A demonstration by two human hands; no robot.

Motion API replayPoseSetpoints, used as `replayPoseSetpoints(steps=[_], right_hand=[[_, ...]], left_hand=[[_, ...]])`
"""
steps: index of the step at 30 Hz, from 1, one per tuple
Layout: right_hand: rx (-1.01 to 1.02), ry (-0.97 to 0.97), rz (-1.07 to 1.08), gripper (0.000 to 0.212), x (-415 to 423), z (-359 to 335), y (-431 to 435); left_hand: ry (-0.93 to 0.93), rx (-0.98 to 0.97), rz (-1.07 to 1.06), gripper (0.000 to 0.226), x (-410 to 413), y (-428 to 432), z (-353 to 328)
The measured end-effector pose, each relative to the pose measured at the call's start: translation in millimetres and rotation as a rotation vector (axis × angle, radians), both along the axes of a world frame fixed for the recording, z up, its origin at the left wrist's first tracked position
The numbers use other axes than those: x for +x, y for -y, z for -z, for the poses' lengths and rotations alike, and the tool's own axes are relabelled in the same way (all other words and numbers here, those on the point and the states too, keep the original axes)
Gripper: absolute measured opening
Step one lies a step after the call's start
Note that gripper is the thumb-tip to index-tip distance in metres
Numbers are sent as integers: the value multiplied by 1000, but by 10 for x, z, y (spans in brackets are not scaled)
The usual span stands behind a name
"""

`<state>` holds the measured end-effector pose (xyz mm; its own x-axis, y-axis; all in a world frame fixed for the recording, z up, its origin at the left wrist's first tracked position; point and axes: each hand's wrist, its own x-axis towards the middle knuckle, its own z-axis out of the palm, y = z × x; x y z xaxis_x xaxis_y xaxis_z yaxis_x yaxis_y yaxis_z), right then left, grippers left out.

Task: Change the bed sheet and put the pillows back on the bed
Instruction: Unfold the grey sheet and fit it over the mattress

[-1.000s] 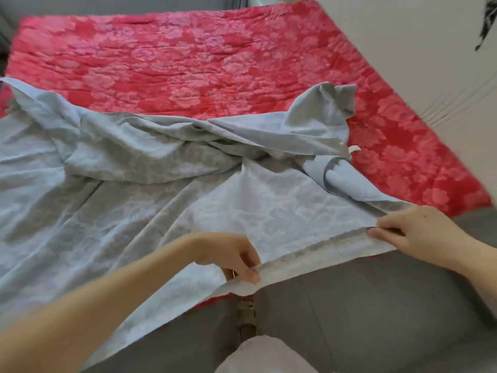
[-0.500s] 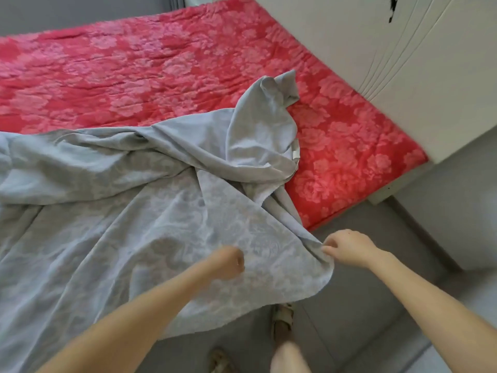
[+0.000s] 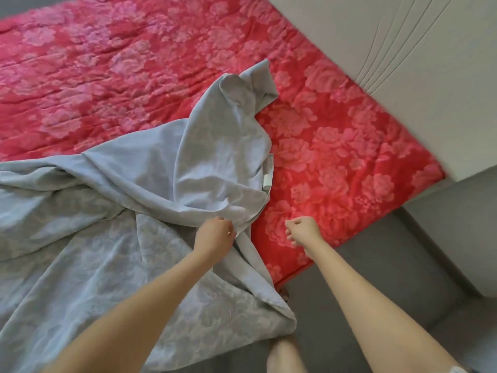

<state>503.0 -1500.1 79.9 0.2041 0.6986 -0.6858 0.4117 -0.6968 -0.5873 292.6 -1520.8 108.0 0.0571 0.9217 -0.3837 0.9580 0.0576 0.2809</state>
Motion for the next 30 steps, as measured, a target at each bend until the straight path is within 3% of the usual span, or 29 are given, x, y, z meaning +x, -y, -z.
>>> replayPoseSetpoints(steps=[10,14,18,20,25,28,30], right_hand=[[-108,-91,70,29,55,1160,-1214],[-98,-114,37,29,-35,1565,-1391],[-81,-99,-17,34,-118,1699,-1451],[-61,-70,-36,35,-178,1695,-1455],[-79,146,-149,27,-357,1529,-1491],[-43,404,-170,16,-86,1215,-1445],[-35,622,-193,20,322,918,-1276]], left_hand=[[-32,-66,-88,25,806,-1295,1251],[-44,-90,-81,39,918,-1490,1681],[103,-81,-224,52,876,-1518,1692],[198,-70,-278,42,766,-1535,1553],[398,-5,-492,18,265,-1791,1006],[455,102,-615,20,-176,-2034,712],[475,139,-681,24,-442,-2141,515]])
